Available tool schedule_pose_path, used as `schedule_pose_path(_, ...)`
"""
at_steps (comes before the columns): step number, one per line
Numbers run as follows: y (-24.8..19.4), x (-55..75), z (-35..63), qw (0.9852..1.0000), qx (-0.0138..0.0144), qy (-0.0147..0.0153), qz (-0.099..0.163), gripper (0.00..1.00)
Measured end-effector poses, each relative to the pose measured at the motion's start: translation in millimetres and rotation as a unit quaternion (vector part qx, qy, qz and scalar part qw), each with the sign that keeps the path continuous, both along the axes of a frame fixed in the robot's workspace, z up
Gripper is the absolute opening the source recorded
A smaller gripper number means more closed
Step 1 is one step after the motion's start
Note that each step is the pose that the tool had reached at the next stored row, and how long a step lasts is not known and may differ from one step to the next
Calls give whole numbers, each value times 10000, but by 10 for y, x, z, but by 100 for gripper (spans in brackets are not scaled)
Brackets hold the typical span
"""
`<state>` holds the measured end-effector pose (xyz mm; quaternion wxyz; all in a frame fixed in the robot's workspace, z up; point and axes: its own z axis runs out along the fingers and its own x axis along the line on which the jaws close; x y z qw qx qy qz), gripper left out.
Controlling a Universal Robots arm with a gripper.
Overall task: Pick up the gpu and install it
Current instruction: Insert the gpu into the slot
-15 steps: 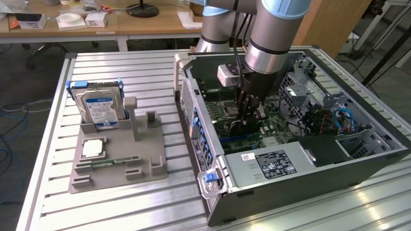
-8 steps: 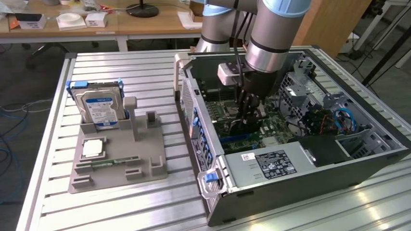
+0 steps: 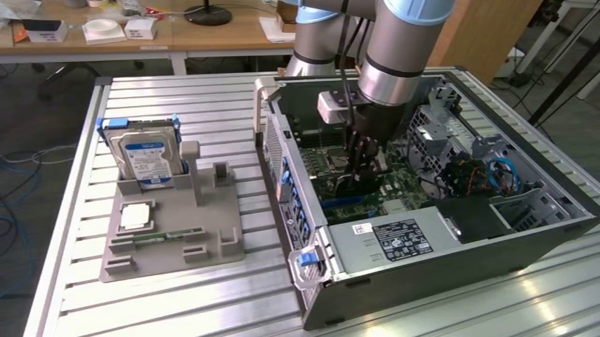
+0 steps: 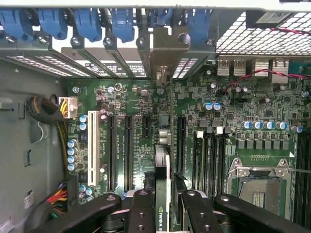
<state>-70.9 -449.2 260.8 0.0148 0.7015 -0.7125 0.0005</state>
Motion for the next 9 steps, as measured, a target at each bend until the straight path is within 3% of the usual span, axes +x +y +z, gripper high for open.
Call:
schedule_pose_path(4,-4,0,-1,10000,0,0,-36,26)
schedule_pose_path(9,-4,0,-28,10000,-20,-2,-48,26)
